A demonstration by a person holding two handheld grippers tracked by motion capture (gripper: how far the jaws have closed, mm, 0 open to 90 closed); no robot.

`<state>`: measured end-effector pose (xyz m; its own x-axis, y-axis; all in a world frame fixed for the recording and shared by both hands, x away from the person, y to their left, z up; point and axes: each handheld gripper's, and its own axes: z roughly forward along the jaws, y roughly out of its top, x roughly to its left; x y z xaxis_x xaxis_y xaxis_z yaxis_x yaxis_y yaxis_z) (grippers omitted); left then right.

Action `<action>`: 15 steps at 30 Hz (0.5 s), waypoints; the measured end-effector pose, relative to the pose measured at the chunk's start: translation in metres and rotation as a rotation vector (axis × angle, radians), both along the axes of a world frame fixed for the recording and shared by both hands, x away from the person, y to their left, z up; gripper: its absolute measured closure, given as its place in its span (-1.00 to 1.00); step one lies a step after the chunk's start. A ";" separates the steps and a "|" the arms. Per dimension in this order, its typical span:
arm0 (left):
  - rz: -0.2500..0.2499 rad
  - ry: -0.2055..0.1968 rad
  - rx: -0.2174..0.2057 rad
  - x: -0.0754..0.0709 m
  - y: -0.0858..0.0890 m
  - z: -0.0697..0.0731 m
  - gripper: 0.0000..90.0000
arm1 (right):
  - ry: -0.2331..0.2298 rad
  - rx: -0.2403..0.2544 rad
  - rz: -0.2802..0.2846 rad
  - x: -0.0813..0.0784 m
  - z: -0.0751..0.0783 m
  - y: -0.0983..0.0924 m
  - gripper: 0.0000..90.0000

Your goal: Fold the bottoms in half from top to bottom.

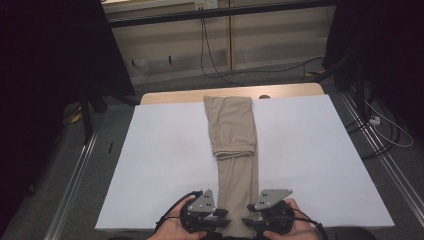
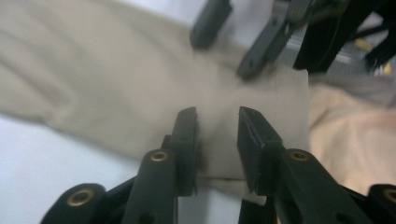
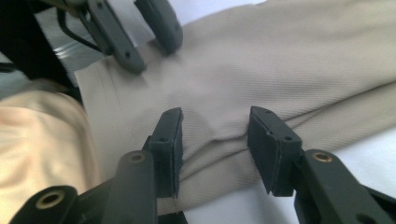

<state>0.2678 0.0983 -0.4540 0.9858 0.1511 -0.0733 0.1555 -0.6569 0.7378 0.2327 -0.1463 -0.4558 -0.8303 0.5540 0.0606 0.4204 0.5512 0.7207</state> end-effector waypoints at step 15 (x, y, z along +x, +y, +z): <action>0.075 0.045 -0.043 0.009 0.004 0.009 0.43 | 0.069 0.092 -0.030 0.002 0.010 -0.024 0.69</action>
<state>0.2772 0.1020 -0.4451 0.9673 0.2205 -0.1252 0.2369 -0.6097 0.7564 0.2350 -0.1703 -0.4457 -0.8054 0.5683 0.1685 0.4862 0.4706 0.7363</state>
